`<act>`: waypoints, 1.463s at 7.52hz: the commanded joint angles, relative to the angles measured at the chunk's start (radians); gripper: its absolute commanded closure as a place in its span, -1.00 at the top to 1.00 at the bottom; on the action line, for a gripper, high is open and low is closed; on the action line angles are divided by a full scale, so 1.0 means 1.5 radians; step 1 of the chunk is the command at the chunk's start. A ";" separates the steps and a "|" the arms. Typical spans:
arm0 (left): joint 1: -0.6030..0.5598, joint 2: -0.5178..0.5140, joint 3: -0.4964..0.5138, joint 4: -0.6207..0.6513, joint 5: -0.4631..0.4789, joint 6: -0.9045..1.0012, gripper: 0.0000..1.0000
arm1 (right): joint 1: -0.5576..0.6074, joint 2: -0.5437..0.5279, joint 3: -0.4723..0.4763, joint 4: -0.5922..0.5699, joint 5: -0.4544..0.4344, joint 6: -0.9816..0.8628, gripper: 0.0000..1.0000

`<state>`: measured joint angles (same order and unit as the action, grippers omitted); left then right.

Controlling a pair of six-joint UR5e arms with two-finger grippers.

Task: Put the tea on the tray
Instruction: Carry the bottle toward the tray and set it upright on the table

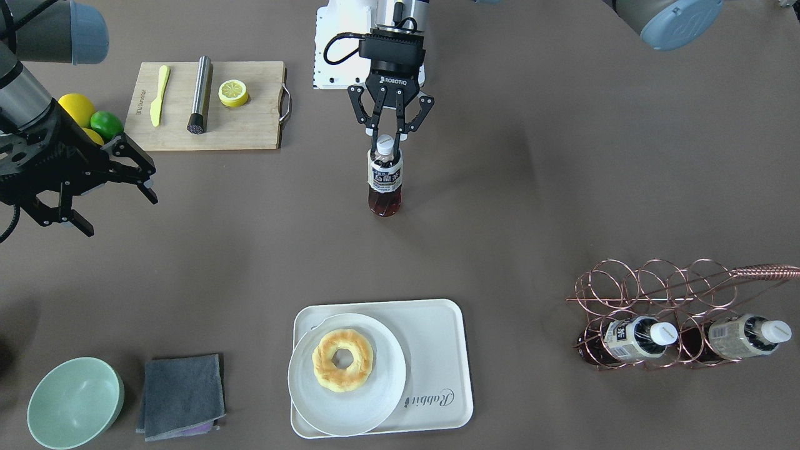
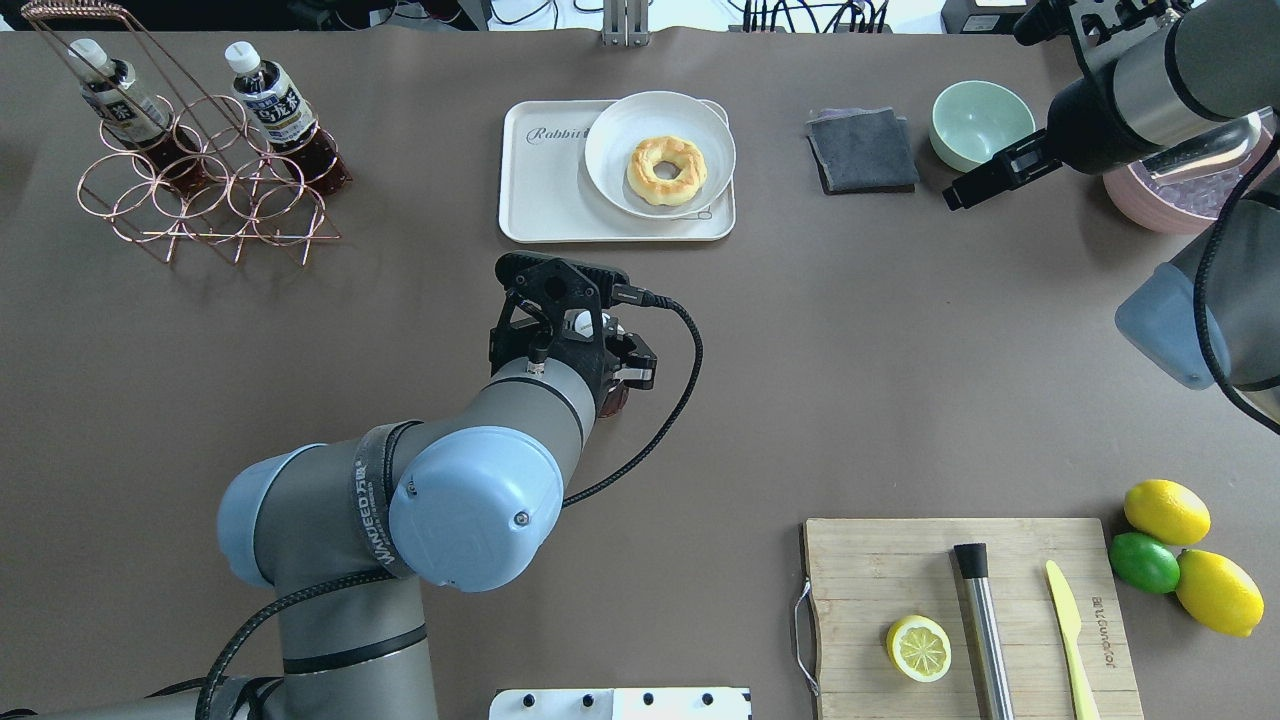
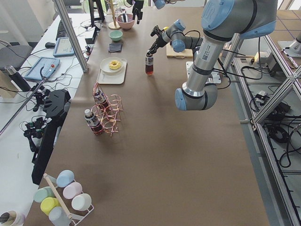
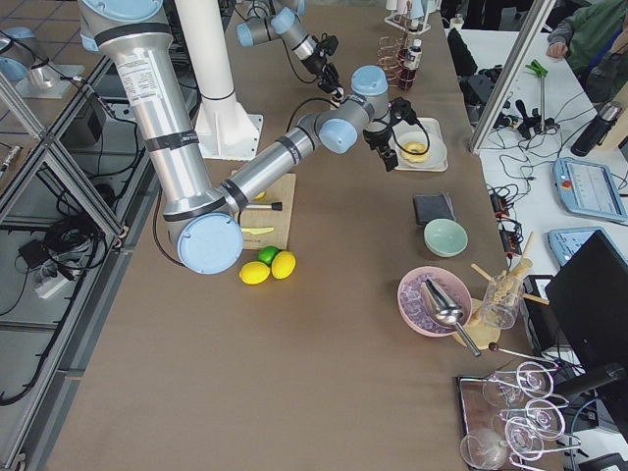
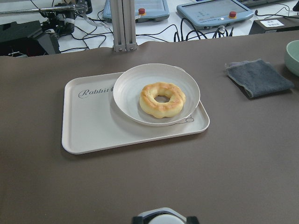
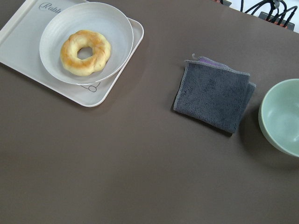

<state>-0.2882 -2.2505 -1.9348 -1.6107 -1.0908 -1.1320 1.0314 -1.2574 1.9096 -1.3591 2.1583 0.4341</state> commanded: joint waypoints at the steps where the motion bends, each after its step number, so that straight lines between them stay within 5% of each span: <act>1: 0.001 0.002 0.000 0.000 -0.001 0.003 -1.00 | -0.002 0.000 -0.001 0.000 0.000 0.000 1.00; 2: 0.001 0.004 0.000 0.000 -0.001 0.005 -1.00 | -0.002 0.001 -0.001 0.000 0.000 0.000 1.00; 3: 0.001 0.006 -0.001 0.000 -0.001 0.007 -0.14 | -0.002 0.000 0.000 0.000 0.000 0.000 1.00; 5: 0.000 0.006 -0.004 0.000 -0.001 0.008 0.83 | -0.002 0.000 -0.001 0.008 0.000 0.000 1.00; 8: -0.024 0.016 -0.079 0.000 -0.015 0.007 0.93 | -0.004 0.004 0.000 0.009 0.000 0.007 1.00; 11: -0.211 0.112 -0.147 0.000 -0.311 0.087 0.93 | -0.048 0.072 0.003 0.009 -0.026 0.123 1.00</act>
<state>-0.4406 -2.1749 -2.0861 -1.6108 -1.3152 -1.0837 1.0071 -1.2109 1.9100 -1.3454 2.1553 0.5132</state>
